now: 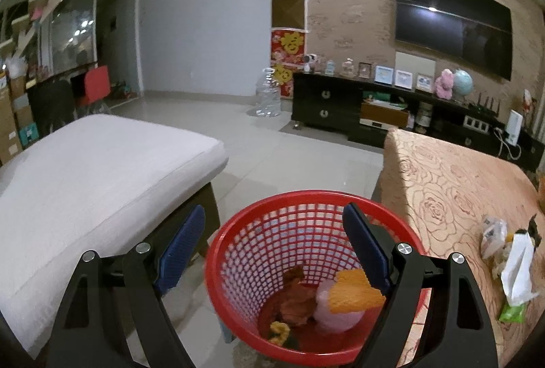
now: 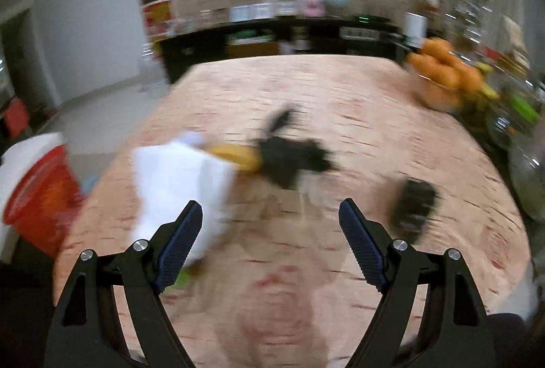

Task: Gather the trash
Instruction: 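Move the right gripper back toward the table items, then grasp the white tissue with the left gripper while the right approaches the black plastic bag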

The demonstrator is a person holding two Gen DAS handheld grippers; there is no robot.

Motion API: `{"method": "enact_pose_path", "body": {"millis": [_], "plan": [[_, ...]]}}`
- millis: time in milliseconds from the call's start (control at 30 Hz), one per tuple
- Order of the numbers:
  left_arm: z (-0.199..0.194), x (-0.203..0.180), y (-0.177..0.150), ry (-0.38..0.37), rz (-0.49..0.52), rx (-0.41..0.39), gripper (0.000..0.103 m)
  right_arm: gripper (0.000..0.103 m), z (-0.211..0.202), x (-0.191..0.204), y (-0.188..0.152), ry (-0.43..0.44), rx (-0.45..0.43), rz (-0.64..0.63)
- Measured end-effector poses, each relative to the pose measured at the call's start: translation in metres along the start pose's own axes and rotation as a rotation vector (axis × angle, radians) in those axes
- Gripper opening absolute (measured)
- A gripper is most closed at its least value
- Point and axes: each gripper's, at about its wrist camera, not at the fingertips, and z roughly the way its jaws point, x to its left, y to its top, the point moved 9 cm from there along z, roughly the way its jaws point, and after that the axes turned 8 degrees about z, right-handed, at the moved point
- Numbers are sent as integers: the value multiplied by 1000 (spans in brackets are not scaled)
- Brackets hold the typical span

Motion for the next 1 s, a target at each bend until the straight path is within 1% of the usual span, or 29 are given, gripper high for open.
{"method": "enact_pose_path", "body": {"millis": [67,133,200,333,433,533,733,1000], "plan": [[-3,-14,0,-13,31,-7,80,80,1,-21,0,-35,-8,28],[-5,-26,0,-20,64,-12,80,80,2,-37,1,-41,-10,67],[-7,-38,-3,-36,89,-12,80,80,2,-45,-1,-48,-11,85],[-11,-72,-9,-105,141,-1,82,80,9,-53,-6,-47,6,108],[-13,-101,-15,-178,179,13,83,80,9,-53,-4,-40,5,115],[-18,-138,-23,-250,246,25,83,80,8,-53,-3,-35,2,121],[-24,-204,-35,-354,360,42,83,80,13,-56,-9,-29,29,132],[-26,-265,-42,-469,411,78,84,80,18,-61,-12,-38,44,142]]}}
